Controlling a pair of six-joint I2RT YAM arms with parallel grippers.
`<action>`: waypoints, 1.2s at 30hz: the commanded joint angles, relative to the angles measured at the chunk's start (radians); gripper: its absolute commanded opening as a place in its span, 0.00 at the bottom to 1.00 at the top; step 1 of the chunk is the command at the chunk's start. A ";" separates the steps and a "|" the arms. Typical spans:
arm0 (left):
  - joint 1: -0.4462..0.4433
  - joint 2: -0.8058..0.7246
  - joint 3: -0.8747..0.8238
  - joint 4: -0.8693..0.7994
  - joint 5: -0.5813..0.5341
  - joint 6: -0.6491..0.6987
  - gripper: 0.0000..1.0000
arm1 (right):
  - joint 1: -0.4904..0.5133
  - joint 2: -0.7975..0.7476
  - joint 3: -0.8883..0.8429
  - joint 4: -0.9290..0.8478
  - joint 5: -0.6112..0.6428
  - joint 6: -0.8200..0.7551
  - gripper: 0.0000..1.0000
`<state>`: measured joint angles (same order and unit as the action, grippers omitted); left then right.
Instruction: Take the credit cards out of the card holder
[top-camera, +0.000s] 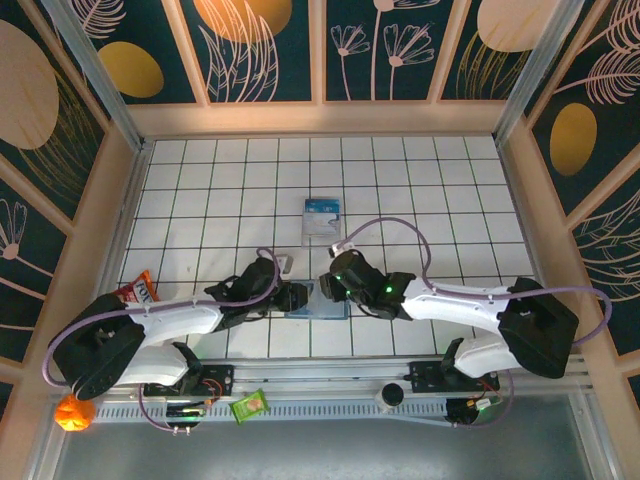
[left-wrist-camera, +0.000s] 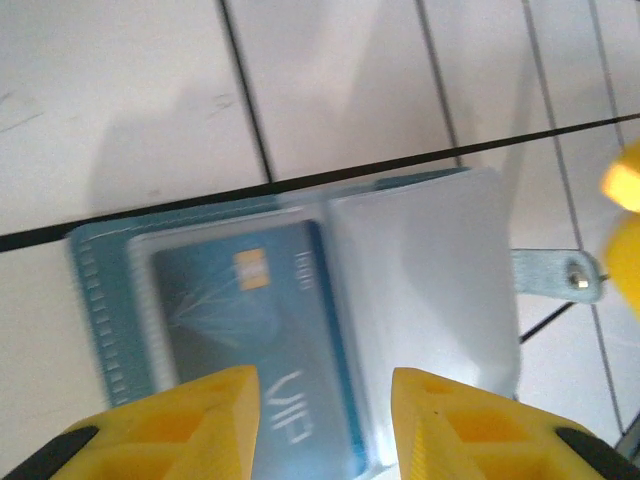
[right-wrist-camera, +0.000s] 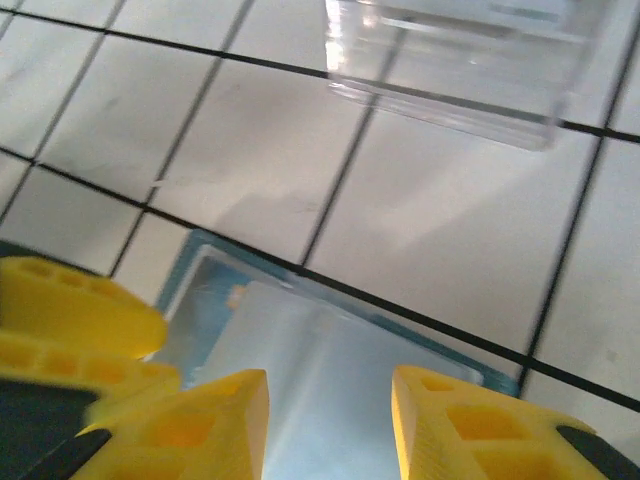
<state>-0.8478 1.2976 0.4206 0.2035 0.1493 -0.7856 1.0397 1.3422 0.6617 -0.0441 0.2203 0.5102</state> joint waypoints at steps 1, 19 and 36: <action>-0.027 0.025 0.045 -0.027 0.005 0.022 0.40 | -0.019 -0.027 -0.039 -0.049 0.056 0.070 0.37; -0.116 0.305 0.185 0.066 0.176 0.029 0.16 | -0.043 -0.140 -0.093 -0.116 0.158 0.137 0.23; -0.008 -0.084 -0.053 0.009 -0.097 -0.023 0.30 | 0.073 0.054 -0.012 -0.036 -0.123 0.021 0.05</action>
<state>-0.8700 1.2156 0.4095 0.2298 0.0731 -0.7948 1.0885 1.3605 0.6304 -0.0704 0.1287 0.5415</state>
